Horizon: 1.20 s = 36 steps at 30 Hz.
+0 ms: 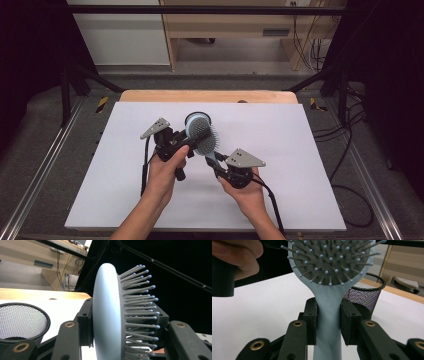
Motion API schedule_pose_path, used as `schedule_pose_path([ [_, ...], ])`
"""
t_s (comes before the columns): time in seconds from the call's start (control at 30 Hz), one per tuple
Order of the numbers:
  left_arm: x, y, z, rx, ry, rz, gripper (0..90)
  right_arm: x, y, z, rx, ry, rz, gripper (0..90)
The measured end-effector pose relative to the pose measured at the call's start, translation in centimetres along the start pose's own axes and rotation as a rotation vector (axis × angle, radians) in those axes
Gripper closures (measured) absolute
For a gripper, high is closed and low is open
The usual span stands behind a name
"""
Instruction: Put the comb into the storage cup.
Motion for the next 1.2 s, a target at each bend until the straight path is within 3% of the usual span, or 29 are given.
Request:
schedule_pose_path([
  [0.13,-0.3,0.2,-0.1,0.007,0.011,-0.016,49.8,-0.1,0.2,0.1,-0.015,0.004,-0.024,66.4],
  [0.23,-0.7,0.1,-0.1,0.003,0.032,-0.018,49.7,-0.2,0.3,0.1,-0.01,0.002,-0.038,45.4],
  [0.33,-1.4,0.1,0.1,-0.013,0.052,-0.033,49.6,-0.4,0.7,0.6,0.006,-0.002,-0.043,32.1],
  [0.4,-2.0,0.1,0.2,-0.027,0.067,-0.057,49.5,-0.4,0.9,0.7,0.003,-0.004,-0.043,29.1],
  [0.43,-2.2,0.1,0.4,-0.036,0.073,-0.064,49.4,-0.5,1.5,1.1,0.024,0.001,-0.031,22.1],
  [0.5,-2.7,0.2,0.6,-0.045,0.088,-0.072,49.4,-0.5,1.7,1.2,0.032,0.001,-0.029,20.8],
  [0.67,-3.5,0.0,1.1,-0.066,0.1,-0.092,49.2,0.1,3.4,1.5,0.101,-0.028,-0.048,15.3],
  [0.87,-3.8,-0.3,1.6,-0.085,0.097,-0.091,49.1,-0.1,3.9,1.8,0.092,-0.008,-0.057,11.1],
  [1.0,-4.4,-0.2,2.3,-0.099,0.096,-0.099,49.2,0.1,4.3,1.5,0.095,-0.026,-0.046,11.9],
  [1.07,-4.9,-0.1,2.6,-0.11,0.094,-0.124,49.2,0.3,4.6,1.2,0.105,-0.038,-0.044,13.7],
  [1.2,-5.1,0.1,3.0,-0.134,0.074,-0.212,49.2,0.8,5.1,1.3,0.12,-0.093,-0.002,15.0],
])
Point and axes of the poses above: each handheld gripper's, and its own axes: z roughly backward along the jaws, x roughly out of its underside, y roughly to its right, the point moved 5 cm from there along -z, roughly forward along the jaws, and after that the axes turned 7 degrees about -z, right-handed, at the moved point
